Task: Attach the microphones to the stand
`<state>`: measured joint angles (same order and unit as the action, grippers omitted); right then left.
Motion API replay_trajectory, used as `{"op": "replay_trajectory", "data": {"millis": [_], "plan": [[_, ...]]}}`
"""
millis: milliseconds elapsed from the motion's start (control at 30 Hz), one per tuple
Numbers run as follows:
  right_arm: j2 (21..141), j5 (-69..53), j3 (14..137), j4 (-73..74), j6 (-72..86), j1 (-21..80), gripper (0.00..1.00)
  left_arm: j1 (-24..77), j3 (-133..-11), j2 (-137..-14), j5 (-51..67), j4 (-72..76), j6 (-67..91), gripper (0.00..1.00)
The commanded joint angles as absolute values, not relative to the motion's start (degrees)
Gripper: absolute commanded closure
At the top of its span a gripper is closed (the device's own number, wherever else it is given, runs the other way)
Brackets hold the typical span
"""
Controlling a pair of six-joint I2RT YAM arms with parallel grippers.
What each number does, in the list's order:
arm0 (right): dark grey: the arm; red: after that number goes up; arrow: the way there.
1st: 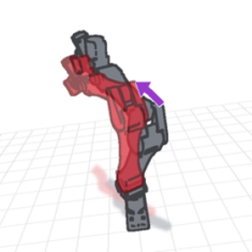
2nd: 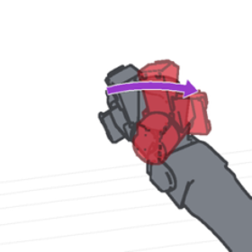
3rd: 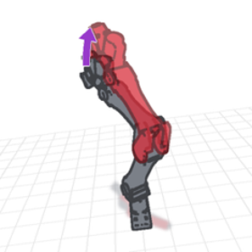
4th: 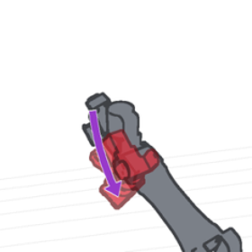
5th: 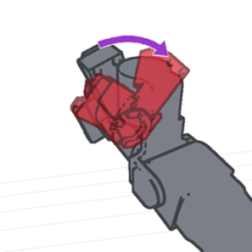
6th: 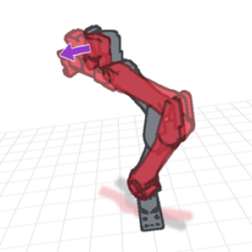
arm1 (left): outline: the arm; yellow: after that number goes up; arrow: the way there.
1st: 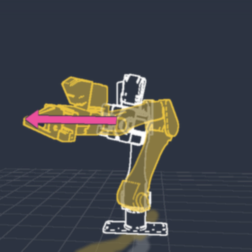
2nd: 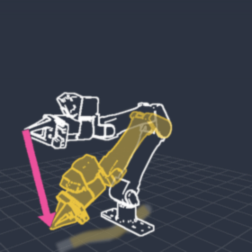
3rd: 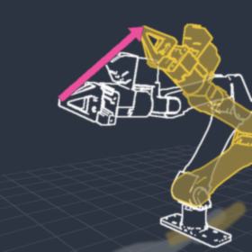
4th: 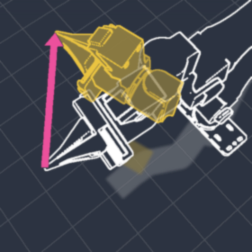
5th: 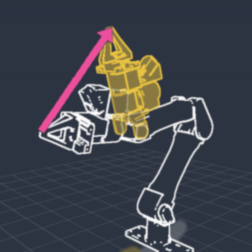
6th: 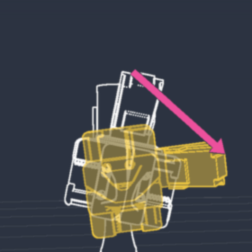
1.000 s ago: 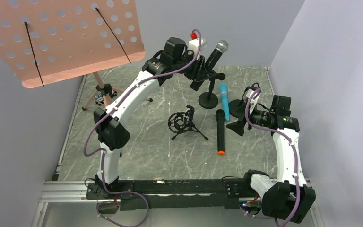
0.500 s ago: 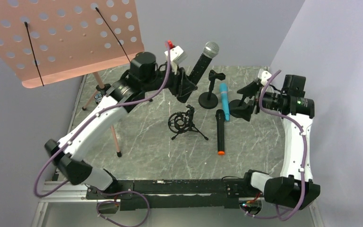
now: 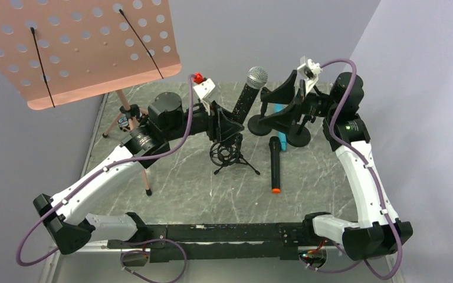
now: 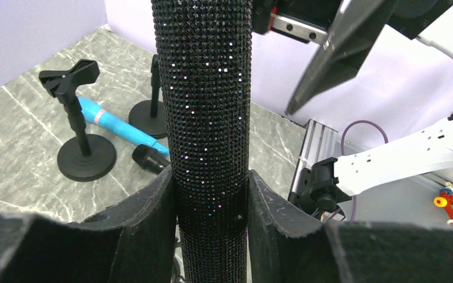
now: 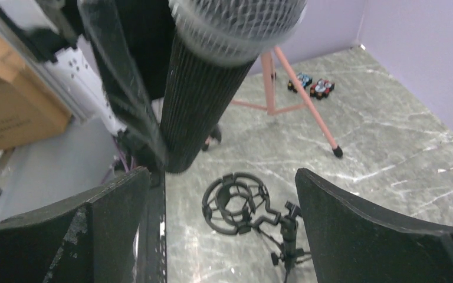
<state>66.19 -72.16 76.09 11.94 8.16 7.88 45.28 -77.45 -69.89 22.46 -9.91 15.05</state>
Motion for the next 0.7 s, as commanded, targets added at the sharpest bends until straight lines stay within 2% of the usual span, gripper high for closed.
{"op": "replay_trajectory", "data": {"millis": [0,267,500,667], "plan": [[66.7,-66.7,76.1,-9.9,31.0,8.7,0.00,47.6,-76.8,-68.2,20.0,-3.4,17.2,1.00],[67.6,-65.1,67.8,-39.5,59.9,8.8,0.00,50.1,-76.6,-69.4,17.5,-1.1,18.1,1.00],[68.2,-64.0,66.6,-44.1,65.6,10.4,0.01,52.2,-78.1,-72.3,16.7,-0.5,19.0,1.00],[67.0,-64.7,65.9,-41.4,63.1,11.6,0.02,52.8,-79.8,-74.1,15.4,-0.5,19.2,1.00]]}}
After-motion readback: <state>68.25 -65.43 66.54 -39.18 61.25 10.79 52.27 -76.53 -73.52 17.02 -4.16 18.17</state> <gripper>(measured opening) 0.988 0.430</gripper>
